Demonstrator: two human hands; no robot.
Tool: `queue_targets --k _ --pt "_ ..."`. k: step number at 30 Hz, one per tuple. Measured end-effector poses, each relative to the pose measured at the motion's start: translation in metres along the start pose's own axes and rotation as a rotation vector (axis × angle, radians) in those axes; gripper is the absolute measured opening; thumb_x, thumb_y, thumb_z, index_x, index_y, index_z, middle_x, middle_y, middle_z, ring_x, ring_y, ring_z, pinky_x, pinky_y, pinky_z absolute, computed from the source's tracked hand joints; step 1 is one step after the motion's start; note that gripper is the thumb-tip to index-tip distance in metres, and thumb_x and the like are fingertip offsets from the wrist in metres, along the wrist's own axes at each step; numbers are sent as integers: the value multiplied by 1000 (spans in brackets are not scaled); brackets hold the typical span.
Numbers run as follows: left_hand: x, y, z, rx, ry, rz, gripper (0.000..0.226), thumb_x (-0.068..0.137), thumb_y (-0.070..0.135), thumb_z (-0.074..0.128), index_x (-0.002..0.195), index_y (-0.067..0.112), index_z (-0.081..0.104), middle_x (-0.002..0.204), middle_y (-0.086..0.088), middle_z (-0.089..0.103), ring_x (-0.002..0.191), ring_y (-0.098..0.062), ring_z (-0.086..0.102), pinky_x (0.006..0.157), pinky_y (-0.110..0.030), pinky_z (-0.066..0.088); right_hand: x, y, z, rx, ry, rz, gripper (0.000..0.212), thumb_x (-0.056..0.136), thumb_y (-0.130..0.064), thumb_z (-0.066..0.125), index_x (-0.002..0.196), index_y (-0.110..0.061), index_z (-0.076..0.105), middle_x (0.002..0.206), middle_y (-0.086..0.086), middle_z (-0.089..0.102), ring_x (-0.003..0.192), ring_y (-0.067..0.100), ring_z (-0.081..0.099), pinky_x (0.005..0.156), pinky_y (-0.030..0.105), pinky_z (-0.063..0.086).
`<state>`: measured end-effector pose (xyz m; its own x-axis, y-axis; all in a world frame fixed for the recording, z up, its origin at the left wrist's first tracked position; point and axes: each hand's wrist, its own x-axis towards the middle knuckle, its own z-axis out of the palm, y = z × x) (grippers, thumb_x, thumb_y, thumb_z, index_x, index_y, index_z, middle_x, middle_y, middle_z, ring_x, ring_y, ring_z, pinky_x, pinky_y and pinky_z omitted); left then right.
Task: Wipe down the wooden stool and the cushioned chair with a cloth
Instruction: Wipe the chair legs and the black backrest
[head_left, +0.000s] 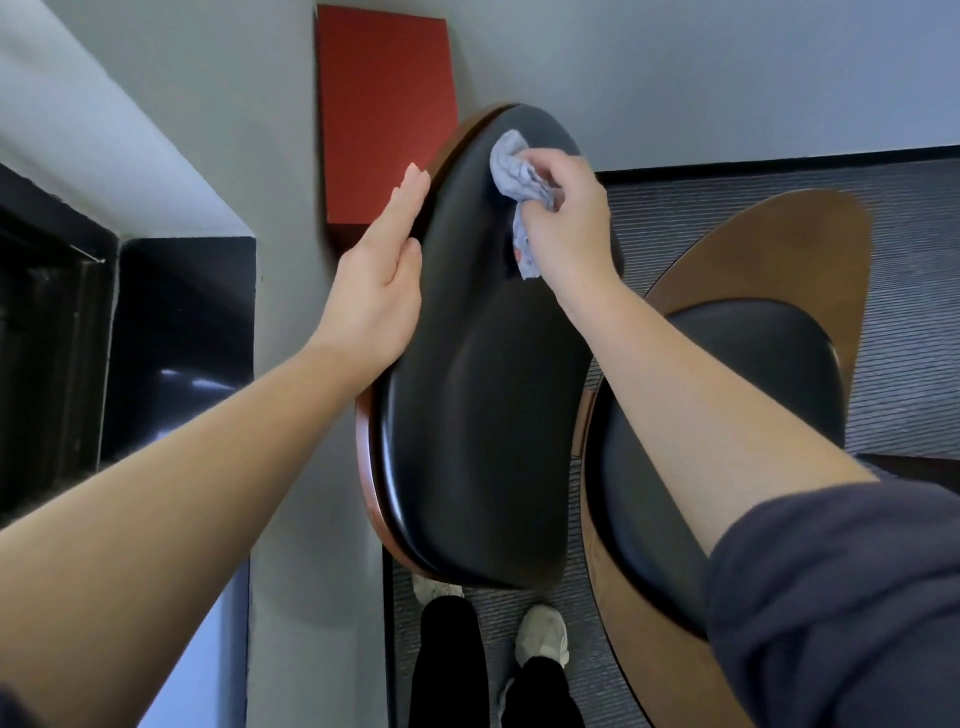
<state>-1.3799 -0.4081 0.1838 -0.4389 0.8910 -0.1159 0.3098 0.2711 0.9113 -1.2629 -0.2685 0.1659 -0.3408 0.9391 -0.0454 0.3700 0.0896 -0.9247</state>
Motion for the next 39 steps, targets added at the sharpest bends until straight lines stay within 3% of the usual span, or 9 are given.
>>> queue_targets --k 5,14,22,25,26,27,29,31,39 --pt "2 -8 0 -37 84 -35 57 101 2 28 155 18 20 163 7 10 148 -2 11 122 -25 10 -28 -6 6 -28 -96 -146 36 84 0 46 103 -21 69 99 4 60 71 9 60 61 18 46" --pt "0 -6 -3 -117 144 -263 38 103 17 34 136 19 55 132 6 59 124 -7 51 111 -27 36 -82 0 1 -2 -280 -234 40 83 12 50 99 -17 73 101 4 56 82 17 58 67 28 51" --pt "-30 -2 0 37 106 -248 48 105 30 28 153 27 29 153 13 36 139 -1 30 105 -12 18 -123 9 -3 -9 -393 -258 35 81 12 53 93 -13 73 98 -2 55 90 9 56 68 14 45" --pt "-45 1 2 79 102 -249 49 106 32 25 155 32 19 109 29 51 89 35 41 76 10 22 -142 16 -5 23 -423 -227 31 83 11 55 92 -12 73 97 -6 54 93 5 55 75 13 47" --pt "-51 3 3 118 100 -245 50 106 32 25 155 34 16 92 29 45 72 35 40 67 8 26 -148 19 -6 31 -430 -220 29 84 11 56 92 -12 73 97 -9 53 95 4 55 77 13 47" --pt "-56 4 5 161 95 -229 51 106 33 24 155 36 13 92 28 45 74 31 42 67 4 28 -153 22 -6 33 -437 -218 28 84 10 57 91 -12 73 97 -11 52 96 3 54 78 12 47" --pt "-65 1 11 276 91 -150 53 105 33 26 156 35 7 138 16 46 119 9 45 92 -12 27 -160 28 -9 27 -449 -225 26 84 10 58 88 -11 72 96 -15 51 97 1 53 77 10 46" --pt "-72 1 15 496 93 -73 56 105 32 28 156 31 5 163 2 10 146 -17 21 108 -31 27 -167 37 -13 30 -453 -231 25 83 11 57 84 -10 72 95 -14 51 95 1 53 76 10 44" --pt "-76 -2 26 1195 7 131 62 102 36 27 156 18 4 162 -15 -9 149 -32 -9 120 -50 8 -187 82 -21 -14 -445 -151 23 87 6 57 76 -11 67 95 -5 54 92 8 57 75 14 49"
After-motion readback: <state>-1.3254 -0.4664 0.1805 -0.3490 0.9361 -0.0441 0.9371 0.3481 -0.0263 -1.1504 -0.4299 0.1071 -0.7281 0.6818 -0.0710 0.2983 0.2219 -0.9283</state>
